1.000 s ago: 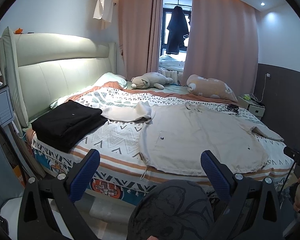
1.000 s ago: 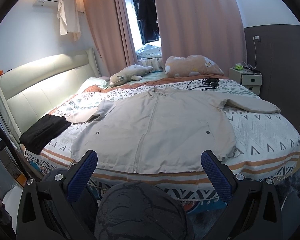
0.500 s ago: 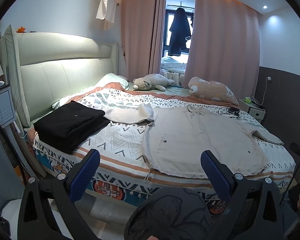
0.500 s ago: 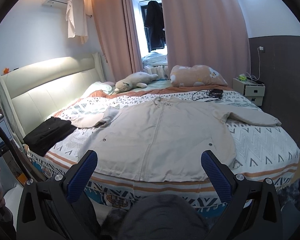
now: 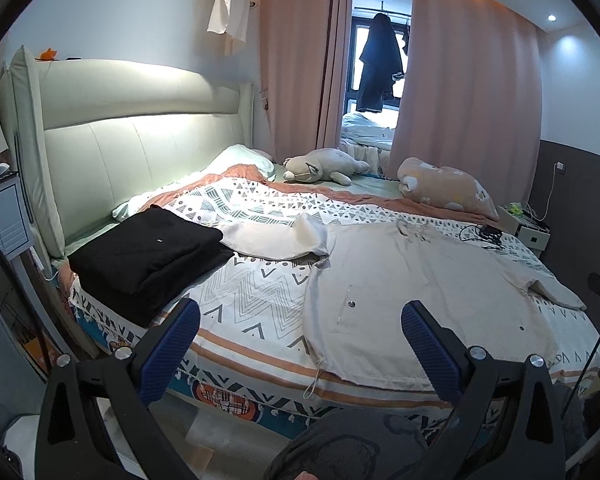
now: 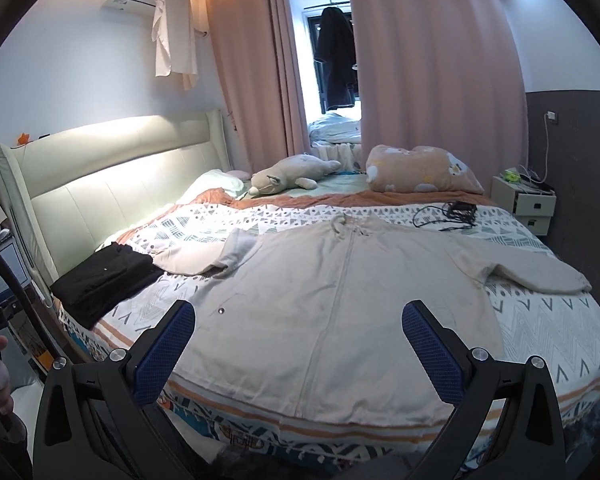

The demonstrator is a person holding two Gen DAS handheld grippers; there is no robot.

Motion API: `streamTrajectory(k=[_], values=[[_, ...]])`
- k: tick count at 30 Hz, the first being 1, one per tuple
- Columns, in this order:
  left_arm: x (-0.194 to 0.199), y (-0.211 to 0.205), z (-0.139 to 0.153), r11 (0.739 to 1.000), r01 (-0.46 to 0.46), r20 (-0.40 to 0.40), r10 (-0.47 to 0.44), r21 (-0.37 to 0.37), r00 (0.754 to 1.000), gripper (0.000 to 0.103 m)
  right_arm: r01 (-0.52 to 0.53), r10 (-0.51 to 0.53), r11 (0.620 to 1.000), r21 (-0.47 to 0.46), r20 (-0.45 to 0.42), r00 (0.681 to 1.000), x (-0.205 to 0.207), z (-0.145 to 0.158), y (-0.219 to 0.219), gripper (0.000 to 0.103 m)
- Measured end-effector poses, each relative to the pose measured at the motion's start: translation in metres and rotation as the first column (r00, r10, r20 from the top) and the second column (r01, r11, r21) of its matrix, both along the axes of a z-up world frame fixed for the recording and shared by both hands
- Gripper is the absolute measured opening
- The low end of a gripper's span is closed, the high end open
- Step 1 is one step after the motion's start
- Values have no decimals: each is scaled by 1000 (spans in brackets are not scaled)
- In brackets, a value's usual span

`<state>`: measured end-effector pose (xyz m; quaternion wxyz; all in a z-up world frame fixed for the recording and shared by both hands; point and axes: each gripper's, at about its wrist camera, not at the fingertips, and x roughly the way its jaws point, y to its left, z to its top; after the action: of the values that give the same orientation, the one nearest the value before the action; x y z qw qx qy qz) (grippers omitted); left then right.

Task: Fold large clothes
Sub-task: 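Move the left tool to the jacket sleeve cuff and close on it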

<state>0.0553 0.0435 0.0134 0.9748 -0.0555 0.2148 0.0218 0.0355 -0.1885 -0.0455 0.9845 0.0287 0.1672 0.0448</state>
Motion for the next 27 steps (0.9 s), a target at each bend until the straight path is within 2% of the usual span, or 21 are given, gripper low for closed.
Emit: streamTrajectory(k=[9,17,23,27], values=[[61,15,-9,998,-51,-37,50,-29,998,103,-55,54,998,8,3,999,91,0,2,103],[127,23,-18,994,-109,-69,108,-1,992,103,-66,67,998,15,-16,998,177,8,1,103],[175,38,-20,994,-95,-97,90,-50,991,103,-56,57,998,38,-34,998,235,13,8,103],[209,45,-18,994,-97,-97,92,-52,991,103,-53,56,996,73,-45,997,269,15,11,103]])
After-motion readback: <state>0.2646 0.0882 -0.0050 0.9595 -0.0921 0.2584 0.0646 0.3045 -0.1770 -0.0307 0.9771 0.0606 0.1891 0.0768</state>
